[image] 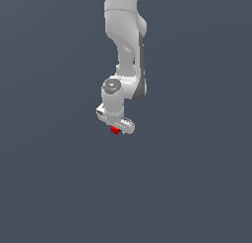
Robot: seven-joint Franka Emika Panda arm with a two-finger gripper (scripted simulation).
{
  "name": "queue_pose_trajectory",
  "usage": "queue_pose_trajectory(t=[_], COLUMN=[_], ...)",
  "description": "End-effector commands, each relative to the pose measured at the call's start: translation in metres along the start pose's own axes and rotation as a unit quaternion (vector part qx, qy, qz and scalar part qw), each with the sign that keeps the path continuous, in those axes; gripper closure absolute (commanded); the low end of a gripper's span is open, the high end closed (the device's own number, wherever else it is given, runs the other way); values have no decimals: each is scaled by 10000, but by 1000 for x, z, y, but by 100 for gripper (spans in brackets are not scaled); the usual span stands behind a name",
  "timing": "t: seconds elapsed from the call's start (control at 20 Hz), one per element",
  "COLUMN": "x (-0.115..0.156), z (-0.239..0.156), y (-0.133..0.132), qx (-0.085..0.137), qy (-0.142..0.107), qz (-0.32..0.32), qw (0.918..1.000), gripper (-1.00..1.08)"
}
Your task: Lift up the red cube by 0.2 meters.
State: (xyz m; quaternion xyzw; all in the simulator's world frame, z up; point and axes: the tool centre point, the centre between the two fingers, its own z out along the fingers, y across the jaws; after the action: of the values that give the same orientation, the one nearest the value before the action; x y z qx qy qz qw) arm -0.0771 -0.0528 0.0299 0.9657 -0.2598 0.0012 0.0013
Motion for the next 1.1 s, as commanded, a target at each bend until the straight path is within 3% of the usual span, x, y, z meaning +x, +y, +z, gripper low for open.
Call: queue_pose_trajectory(t=[0.0, 0.15, 0.2, 1.05], x=[-3, -4, -4, -4], z=[7, 9, 9, -4], y=[4, 5, 5, 4], qx=[0, 0, 0, 2], qy=[-6, -10, -10, -6], qz=[125, 168, 168, 165], qw=[9999, 9999, 9999, 9999], gripper=[-92, -92, 108, 108])
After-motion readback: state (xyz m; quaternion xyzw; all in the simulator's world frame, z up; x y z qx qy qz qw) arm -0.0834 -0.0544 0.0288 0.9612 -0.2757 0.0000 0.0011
